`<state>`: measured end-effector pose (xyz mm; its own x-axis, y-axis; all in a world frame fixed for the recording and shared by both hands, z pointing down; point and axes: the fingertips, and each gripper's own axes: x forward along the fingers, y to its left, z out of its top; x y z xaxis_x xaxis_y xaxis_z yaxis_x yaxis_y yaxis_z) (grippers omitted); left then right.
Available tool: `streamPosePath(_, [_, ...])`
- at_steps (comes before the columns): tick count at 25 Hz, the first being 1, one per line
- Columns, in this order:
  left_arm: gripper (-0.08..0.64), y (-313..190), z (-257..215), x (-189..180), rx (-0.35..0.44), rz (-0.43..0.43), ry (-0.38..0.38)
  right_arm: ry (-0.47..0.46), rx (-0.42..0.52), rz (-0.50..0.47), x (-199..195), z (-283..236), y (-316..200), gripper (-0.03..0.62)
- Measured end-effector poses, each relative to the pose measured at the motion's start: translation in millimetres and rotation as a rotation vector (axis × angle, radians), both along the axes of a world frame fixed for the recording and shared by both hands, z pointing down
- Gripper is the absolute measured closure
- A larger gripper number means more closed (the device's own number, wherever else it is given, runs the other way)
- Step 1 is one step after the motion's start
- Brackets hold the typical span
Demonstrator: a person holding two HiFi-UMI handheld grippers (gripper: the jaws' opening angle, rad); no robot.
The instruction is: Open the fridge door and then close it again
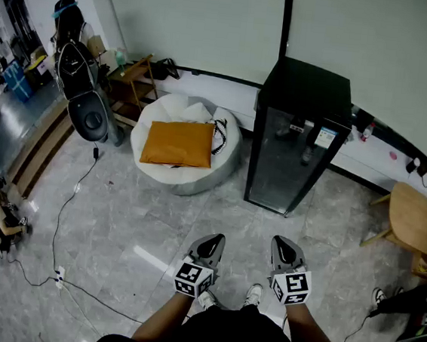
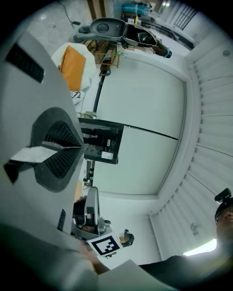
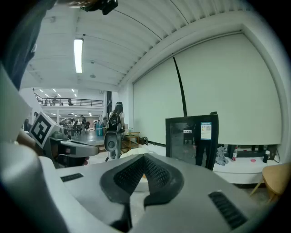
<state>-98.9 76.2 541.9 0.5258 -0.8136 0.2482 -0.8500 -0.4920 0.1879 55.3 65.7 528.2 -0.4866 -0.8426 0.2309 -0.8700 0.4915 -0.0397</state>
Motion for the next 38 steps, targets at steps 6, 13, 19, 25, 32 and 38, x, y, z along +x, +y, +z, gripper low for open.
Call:
streamPosePath(6, [0.537,-4.7,0.1,-7.2,-0.028,-0.012,-0.018,-0.003,0.017,-0.001,8.2,-6.3,-3.5,0.574])
streamPosePath(13, [0.537,-5.4,1.2,3.9,-0.023,-0.025,-0.025,-0.046,0.032,-0.016,18.7,-3.7,-8.5,0.574])
streamPosePath(19, [0.537,-9.8,-3.7,6.3,-0.017,-0.079,-0.019,-0.067,0.039,-0.062,28.2,-4.4,-15.3,0.574])
streamPosePath(25, [0.537,-17.6,-3.8,25.2,-0.015,-0.115,-0.022,-0.073,0.043,-0.108,48.9,-4.0,-23.8,0.574])
streamPosePath(32, [0.537,-27.8,-8.7,48.5,0.001,-0.164,-0.009,-0.072,0.073,-0.145,76.7,-13.2,-37.0,0.574])
streamPosePath(38, [0.537,-32.3,-13.2,58.3,-0.015,-0.144,0.056,-0.079,0.082,-0.141,89.3,-11.0,-38.6,0.574])
